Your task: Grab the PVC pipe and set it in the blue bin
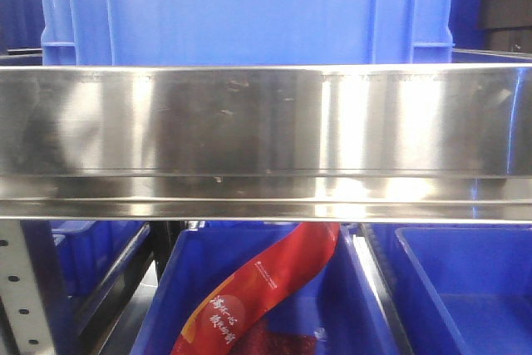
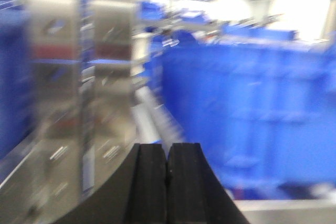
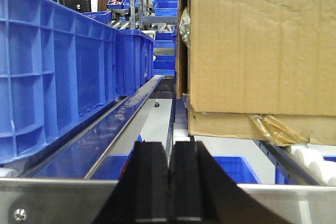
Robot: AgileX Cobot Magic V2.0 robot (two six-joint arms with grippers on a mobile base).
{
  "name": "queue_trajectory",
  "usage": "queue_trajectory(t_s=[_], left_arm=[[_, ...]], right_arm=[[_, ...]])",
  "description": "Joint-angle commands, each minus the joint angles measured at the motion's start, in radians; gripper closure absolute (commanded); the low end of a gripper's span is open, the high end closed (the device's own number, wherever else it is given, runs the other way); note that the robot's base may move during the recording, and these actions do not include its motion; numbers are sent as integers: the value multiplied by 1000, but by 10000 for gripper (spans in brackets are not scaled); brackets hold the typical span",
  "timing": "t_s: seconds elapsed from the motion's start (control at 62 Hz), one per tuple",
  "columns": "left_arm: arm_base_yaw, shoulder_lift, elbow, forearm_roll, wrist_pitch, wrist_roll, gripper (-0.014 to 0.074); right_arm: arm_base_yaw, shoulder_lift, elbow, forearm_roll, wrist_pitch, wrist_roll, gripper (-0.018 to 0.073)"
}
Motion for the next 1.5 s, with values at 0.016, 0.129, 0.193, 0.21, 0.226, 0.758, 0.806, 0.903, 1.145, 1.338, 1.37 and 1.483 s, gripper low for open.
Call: queue_trajectory(t_s=[0.016, 0.129, 0.193, 0.21, 0.226, 0.758, 0.806, 0.903, 1.145, 1.338, 1.37, 1.483], left_arm=[[70, -45, 61, 4, -12, -1, 707], [86, -52, 101, 4, -12, -1, 707], [86, -54, 118, 4, -14, -1, 707], [86, -54, 120, 4, -14, -1, 707], [86, -56, 123, 4, -14, -1, 707], [108, -79, 131, 26, -48, -1, 707], [108, -79, 131, 26, -48, -1, 707], [108, -79, 131, 26, -48, -1, 707], [108, -79, 131, 26, -48, -1, 707], [108, -79, 131, 26, -48, -1, 707], [108, -79, 131, 26, -48, -1, 707], [108, -79, 131, 26, -48, -1, 707]], right_arm=[[-3, -4, 2, 4, -25, -9, 727], [-3, -4, 2, 4, -25, -9, 727], [-3, -4, 2, 4, -25, -9, 727], [-3, -4, 2, 4, -25, -9, 727], [-3, -4, 2, 4, -25, -9, 727], [-3, -4, 2, 4, -25, -9, 727], [-3, -4, 2, 4, -25, -9, 727], [-3, -4, 2, 4, -25, -9, 727], [-3, -4, 2, 4, -25, -9, 727], [-3, -4, 2, 4, -25, -9, 727], [-3, -4, 2, 4, -25, -9, 727], [-3, -4, 2, 4, -25, -9, 727]])
